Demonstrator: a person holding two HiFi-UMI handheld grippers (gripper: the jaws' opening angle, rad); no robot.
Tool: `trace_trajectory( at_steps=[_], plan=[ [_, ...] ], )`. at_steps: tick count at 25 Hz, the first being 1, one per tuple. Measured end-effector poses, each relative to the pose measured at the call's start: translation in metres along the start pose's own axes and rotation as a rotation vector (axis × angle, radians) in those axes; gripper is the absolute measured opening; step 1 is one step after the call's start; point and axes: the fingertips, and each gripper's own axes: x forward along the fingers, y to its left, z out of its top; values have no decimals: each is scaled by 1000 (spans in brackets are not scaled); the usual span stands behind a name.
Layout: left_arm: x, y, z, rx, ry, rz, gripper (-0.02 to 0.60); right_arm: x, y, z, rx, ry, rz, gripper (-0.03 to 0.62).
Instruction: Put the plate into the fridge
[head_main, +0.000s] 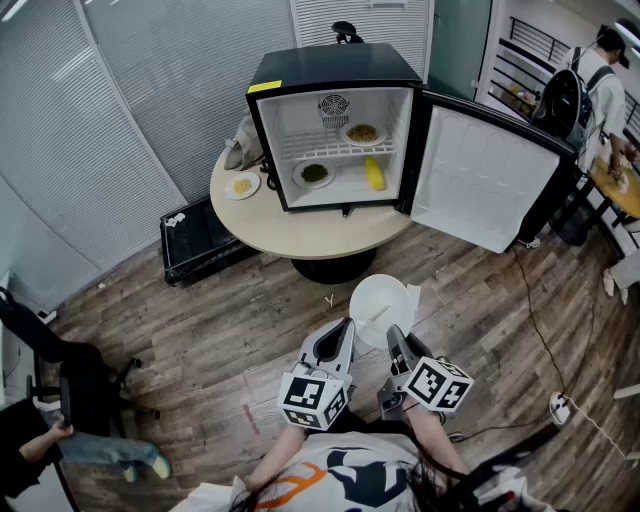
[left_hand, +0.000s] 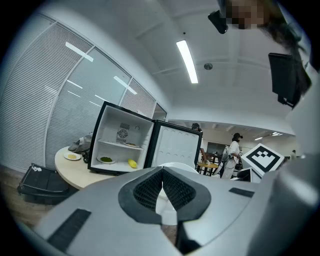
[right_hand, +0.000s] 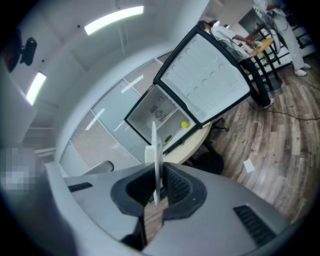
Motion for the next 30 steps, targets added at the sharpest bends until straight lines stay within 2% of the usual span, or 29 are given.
trace_trajectory(
  at_steps=[5,10,14,22,30],
  plan=[
    [1,3,-3,-26,9,2,11,1,-2,2,30,-10,-8,34],
    [1,1,-4,-17,12,-5,11,0,-4,8,54,-27,-12,34],
    [-1,4,-4,-16,12,-4,11,2,-7,-1,76,6,-4,34],
    [-13,21,-3,-21,6,1,11,9,9,-5,71,-12,2,34],
    [-26,39,-2,-6,9,-33,11,15,18,-22,81,-27,-22,34]
  ],
)
